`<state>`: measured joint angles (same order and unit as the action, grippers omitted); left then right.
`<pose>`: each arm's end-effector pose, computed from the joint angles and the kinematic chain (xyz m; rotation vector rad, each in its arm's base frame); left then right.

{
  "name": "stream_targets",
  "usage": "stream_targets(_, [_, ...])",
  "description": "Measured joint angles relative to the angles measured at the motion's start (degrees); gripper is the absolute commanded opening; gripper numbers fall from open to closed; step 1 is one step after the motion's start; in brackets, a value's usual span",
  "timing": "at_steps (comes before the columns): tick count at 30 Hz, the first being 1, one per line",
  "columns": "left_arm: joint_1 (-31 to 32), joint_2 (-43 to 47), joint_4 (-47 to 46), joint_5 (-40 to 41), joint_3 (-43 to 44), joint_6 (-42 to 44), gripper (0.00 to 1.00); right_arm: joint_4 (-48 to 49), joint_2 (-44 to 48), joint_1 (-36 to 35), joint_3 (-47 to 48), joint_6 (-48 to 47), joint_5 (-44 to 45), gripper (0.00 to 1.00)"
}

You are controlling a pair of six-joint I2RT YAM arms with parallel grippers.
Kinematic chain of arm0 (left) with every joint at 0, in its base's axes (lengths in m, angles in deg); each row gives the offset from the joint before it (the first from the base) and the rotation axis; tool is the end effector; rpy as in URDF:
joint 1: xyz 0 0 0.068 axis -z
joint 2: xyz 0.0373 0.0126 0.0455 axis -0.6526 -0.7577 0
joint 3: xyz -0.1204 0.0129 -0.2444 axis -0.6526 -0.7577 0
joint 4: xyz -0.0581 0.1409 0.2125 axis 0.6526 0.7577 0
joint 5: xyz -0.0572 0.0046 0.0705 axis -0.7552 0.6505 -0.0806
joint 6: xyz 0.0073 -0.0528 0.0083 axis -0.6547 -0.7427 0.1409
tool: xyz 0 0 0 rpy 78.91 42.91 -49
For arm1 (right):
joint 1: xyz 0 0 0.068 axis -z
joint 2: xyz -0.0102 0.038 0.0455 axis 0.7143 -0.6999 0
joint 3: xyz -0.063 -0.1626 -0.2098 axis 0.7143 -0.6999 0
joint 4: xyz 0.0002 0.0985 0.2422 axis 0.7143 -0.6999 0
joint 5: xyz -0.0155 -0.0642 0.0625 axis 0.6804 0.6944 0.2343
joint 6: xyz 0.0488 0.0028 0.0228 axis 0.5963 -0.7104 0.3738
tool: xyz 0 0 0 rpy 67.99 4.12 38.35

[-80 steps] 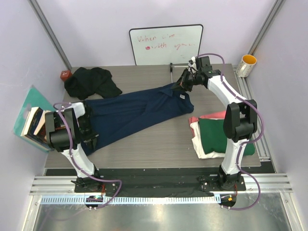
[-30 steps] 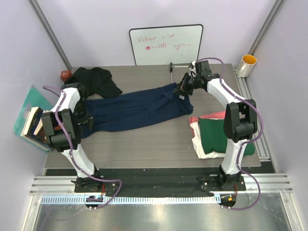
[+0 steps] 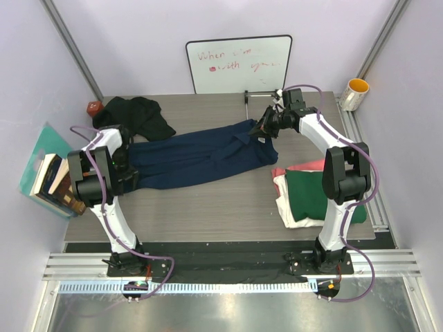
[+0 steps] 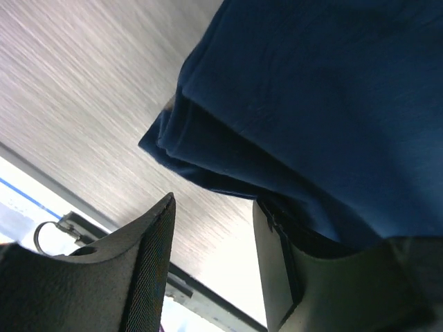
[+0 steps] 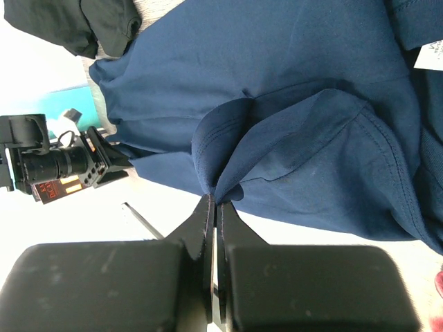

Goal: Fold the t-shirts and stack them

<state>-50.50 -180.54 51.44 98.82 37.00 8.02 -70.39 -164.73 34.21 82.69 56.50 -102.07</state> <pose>0.3315 0.0677 0.1606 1.2295 -2.7411 -0.5031 0.4243 0.1060 0.2440 0.2795 2.5136 1.1035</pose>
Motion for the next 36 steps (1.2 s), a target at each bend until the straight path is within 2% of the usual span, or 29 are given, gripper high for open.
stream_targets(29, [-3.6, 2.1, 1.4, 2.0, 1.5, 1.6, 0.5, 0.0, 0.0, 0.2, 0.0, 0.0, -1.0, 0.01])
stream_targets(36, [-3.5, 1.4, 0.6, 2.0, -0.6, 1.3, 0.5, 0.0, 0.0, 0.5, 0.0, 0.0, -1.1, 0.01])
